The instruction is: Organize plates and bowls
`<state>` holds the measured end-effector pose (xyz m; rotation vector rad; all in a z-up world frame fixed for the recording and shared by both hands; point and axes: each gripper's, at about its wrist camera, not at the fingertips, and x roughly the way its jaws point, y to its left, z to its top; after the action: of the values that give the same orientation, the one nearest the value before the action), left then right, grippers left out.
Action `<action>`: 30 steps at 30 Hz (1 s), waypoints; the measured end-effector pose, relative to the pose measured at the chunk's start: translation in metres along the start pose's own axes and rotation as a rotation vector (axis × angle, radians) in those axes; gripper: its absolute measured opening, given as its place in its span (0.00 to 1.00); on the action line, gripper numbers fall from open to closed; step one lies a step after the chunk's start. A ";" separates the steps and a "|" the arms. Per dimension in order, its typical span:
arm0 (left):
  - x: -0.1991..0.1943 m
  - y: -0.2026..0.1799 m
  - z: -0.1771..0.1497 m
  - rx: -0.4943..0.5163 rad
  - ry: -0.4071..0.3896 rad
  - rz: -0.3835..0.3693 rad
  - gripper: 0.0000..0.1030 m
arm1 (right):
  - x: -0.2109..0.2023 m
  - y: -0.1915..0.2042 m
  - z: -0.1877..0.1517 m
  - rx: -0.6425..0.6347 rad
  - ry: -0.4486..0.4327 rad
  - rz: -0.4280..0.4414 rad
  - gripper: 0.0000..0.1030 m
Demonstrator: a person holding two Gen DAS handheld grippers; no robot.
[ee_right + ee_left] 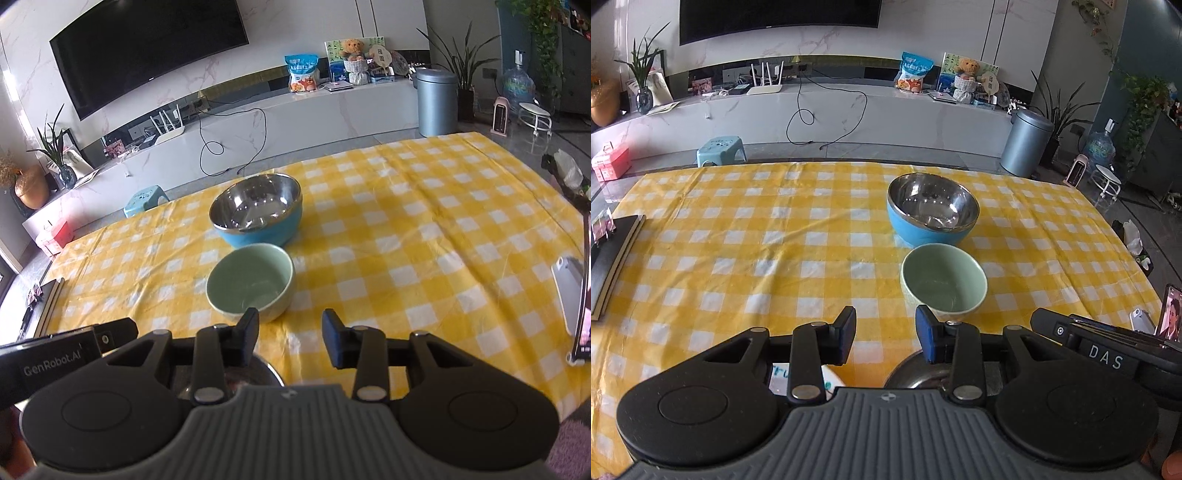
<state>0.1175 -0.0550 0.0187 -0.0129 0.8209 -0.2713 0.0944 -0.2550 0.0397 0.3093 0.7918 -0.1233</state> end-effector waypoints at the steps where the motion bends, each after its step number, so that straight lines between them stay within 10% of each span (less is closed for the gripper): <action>1: 0.002 0.000 0.004 0.003 0.000 -0.001 0.40 | 0.003 -0.001 0.003 -0.003 0.001 -0.002 0.36; 30: 0.162 -0.002 0.105 0.011 0.145 -0.011 0.43 | 0.161 0.000 0.110 0.060 0.093 -0.098 0.40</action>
<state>0.2976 -0.1061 -0.0262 0.0131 0.9640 -0.2896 0.2821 -0.2887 -0.0031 0.3349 0.8970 -0.2268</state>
